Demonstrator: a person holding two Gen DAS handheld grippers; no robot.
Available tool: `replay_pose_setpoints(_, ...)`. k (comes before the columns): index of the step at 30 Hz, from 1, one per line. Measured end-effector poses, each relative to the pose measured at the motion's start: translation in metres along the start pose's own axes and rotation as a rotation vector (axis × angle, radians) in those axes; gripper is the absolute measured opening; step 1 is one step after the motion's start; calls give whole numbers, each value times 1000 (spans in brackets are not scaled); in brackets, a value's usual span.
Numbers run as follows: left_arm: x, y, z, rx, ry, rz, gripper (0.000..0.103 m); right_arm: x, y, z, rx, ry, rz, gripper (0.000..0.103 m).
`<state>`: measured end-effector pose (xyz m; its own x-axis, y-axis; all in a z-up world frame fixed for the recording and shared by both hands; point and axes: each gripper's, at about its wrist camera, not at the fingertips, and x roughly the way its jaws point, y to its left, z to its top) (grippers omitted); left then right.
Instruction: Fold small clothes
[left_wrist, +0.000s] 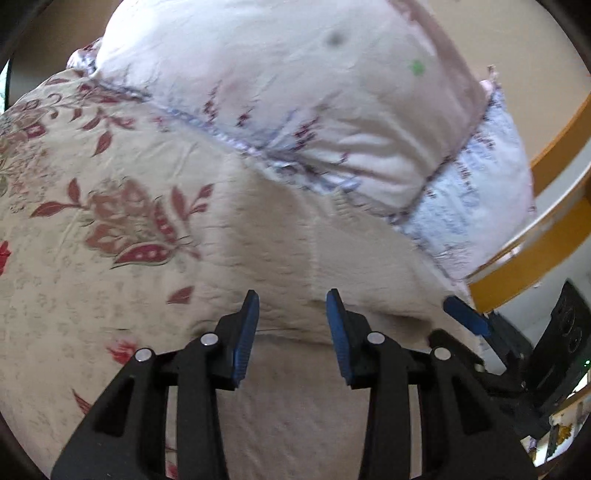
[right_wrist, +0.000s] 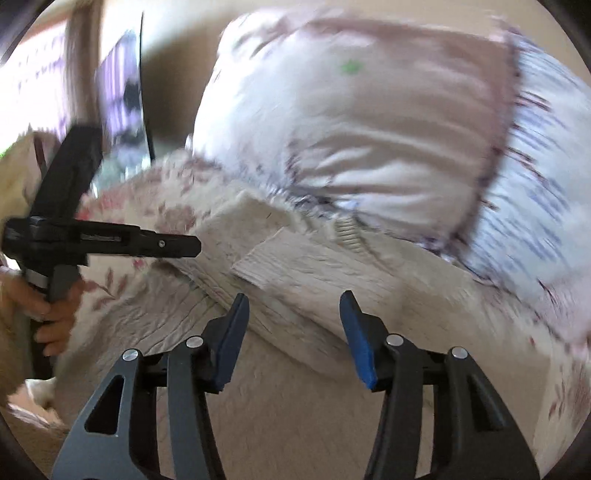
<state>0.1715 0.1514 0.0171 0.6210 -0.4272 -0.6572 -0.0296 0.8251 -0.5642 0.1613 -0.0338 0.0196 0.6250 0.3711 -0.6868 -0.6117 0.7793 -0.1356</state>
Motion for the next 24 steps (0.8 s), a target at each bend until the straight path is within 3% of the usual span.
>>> replay_pose_setpoints(4,3,16,-6,-12,19,11,37,36,15,-2,-91,77,-99,53)
replay_pose_setpoints(6,3,15,-6,-2,16,12,37,46,14,-7,-97,106,-147,32)
replay_pose_setpoints(7,2,16,-5,-1,17,10,37,49,9,-9,-68,118,-142,16)
replay_pose_setpoints(9,3,16,-5,-1,17,6,38,41,-4,-9,15,85,-92,6)
replay_pose_setpoints(11,5,14,-4,-5,15,0,40,26,-17,-7,96,31,-85,6)
replay_pose_setpoints(14,5,11,-4,-12,12,-6,45,-12,-51,-7,282,-107,-94,6)
replay_pose_setpoints(17,4,8,-6,-6,9,-7,50,-52,-114,-39,639,-228,-106,6)
replay_pose_setpoints(19,4,6,-7,2,6,-7,52,-58,-147,-72,832,-216,-126,6)
replay_pose_setpoints(21,4,5,-7,8,5,-11,54,-50,-175,-111,985,-116,-102,6)
replay_pose_setpoints(24,4,4,-7,14,6,-14,55,-45,-198,-152,1128,-35,-46,7)
